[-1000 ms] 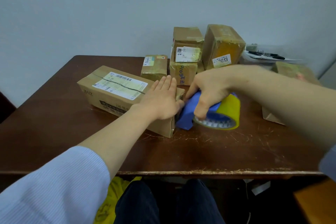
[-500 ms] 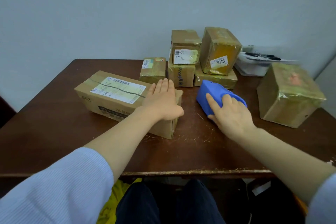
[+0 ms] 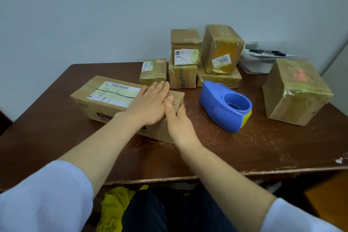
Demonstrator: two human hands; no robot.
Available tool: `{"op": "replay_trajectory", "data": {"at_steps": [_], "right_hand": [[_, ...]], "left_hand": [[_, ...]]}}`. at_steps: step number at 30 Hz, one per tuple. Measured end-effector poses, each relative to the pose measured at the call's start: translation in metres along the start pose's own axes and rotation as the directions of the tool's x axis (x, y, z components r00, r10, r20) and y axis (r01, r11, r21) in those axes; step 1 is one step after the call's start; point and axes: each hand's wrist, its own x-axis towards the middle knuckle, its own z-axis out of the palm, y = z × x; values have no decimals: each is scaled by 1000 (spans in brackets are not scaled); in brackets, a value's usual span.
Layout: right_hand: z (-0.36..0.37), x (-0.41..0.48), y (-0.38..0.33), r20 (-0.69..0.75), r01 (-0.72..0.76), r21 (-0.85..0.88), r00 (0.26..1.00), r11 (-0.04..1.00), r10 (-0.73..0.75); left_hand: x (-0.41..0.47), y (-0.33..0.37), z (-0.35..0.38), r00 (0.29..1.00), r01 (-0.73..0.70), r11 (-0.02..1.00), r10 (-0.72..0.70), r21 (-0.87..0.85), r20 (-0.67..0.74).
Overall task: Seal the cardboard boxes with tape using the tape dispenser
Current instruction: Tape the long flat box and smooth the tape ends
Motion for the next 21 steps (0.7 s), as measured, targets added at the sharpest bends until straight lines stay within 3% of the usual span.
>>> {"op": "replay_trajectory", "data": {"at_steps": [3,9,11,14,17,19,21], "right_hand": [[12,0,7,-98,50,-9,994,999,-51],[0,-11,25,-69,137,-253,985,958,-159],[-8,-11,24,-112,150,-239,977,959,-181],[-20,2,12,-144,100,-95,983,990,-113],[-34,14,-2,-123,231,-284,954,930,-275],[-39,18,-6,-33,370,-461,901,806,-433],[-41,20,-6,137,436,-567,887,699,-442]], "left_hand": [[4,-2,1,1000,9,1000,-9,9,3],[4,0,-1,999,28,999,-28,-18,17],[5,1,-2,998,48,998,-46,-49,30],[7,12,-10,993,120,965,-114,-233,41],[-3,21,-23,997,50,902,-70,-429,-32],[-12,19,-20,996,-66,964,49,-258,-71],[-19,8,-8,989,-144,985,141,-99,-35]]}}
